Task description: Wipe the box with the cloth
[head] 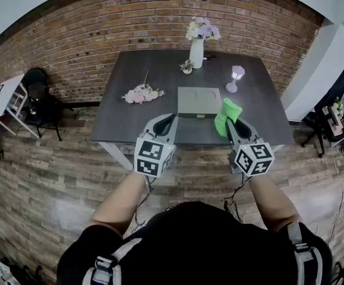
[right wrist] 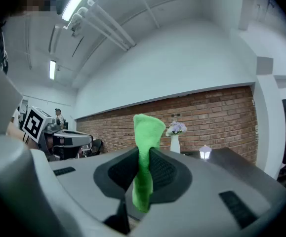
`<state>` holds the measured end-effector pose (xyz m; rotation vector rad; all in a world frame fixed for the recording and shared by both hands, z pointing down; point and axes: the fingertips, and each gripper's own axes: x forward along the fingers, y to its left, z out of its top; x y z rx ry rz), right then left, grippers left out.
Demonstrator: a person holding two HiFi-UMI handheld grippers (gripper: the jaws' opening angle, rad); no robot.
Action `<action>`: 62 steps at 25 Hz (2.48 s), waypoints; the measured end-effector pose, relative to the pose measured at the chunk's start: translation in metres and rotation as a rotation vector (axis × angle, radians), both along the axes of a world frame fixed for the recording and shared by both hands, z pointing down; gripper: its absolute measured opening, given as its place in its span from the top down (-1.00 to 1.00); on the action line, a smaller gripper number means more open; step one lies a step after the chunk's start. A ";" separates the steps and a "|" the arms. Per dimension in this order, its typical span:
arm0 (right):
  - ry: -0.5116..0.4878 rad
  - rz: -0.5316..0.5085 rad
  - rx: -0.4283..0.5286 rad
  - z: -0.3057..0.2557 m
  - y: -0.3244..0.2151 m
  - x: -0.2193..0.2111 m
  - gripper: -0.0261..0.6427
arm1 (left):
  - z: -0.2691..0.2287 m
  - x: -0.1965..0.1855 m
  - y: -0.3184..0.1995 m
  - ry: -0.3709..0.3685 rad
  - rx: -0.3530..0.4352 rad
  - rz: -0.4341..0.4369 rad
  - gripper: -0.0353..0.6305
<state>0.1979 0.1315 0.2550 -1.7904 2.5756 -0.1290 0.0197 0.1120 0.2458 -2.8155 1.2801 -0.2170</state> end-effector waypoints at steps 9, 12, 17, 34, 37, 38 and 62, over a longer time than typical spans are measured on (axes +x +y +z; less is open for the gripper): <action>-0.014 0.020 -0.011 0.006 0.001 0.008 0.76 | 0.006 0.003 -0.004 -0.005 -0.013 0.010 0.87; -0.018 0.023 -0.018 0.008 0.001 0.009 0.76 | 0.008 0.003 -0.004 -0.004 -0.019 0.013 0.87; -0.036 0.015 -0.025 0.012 0.000 0.000 0.76 | 0.013 -0.008 -0.005 0.003 -0.028 0.007 0.87; -0.018 -0.021 -0.131 0.056 -0.004 -0.080 0.76 | 0.061 -0.092 -0.006 0.032 -0.139 -0.039 0.87; -0.015 -0.027 -0.147 0.060 -0.008 -0.086 0.76 | 0.062 -0.100 -0.009 0.034 -0.144 -0.041 0.87; -0.016 -0.029 -0.150 0.060 -0.011 -0.087 0.76 | 0.062 -0.101 -0.011 0.032 -0.142 -0.042 0.87; -0.039 -0.228 -0.215 0.090 -0.173 -0.088 0.76 | 0.076 -0.073 -0.156 0.004 -0.170 -0.138 0.87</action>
